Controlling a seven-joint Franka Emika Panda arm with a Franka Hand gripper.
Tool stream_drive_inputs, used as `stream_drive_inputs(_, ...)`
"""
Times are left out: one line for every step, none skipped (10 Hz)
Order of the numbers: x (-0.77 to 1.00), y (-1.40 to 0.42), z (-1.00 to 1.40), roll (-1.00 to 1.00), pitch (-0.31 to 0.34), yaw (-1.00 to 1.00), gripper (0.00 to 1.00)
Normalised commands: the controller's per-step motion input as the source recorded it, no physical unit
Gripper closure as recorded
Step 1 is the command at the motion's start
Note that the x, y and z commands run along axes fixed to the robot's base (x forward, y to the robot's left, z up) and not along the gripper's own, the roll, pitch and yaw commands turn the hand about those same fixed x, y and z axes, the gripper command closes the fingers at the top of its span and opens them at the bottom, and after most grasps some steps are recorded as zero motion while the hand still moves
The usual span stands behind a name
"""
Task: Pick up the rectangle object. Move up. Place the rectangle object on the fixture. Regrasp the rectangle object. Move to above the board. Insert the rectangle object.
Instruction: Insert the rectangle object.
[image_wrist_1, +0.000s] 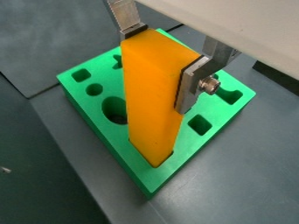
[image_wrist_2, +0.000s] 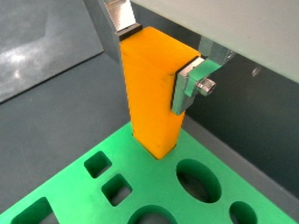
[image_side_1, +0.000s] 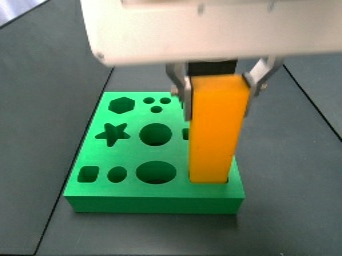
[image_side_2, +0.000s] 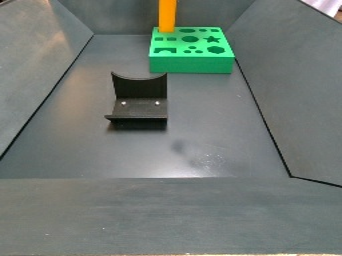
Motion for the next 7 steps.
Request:
stream_drive_inputs(0.10,0.00,-0.62,0.30,-0.064,0.14,1.00)
stream_drive_inputs(0.04,0.00,-0.65,0.24,-0.150,0.14,1.00)
stream_drive_inputs(0.02,0.00,-0.66,0.10,-0.227,0.15,1.00)
stream_drive_inputs(0.00,0.01,-0.57,0.05,-0.197,0.17,1.00)
stream_drive_inputs(0.04,0.01,-0.25,0.00,-0.080,0.13,1.00)
stream_drive_inputs(0.00,0.00,-0.13,0.00,-0.029,0.02,1.00)
stream_drive_inputs(0.02,0.00,-0.39,0.09,-0.050,0.07,1.00)
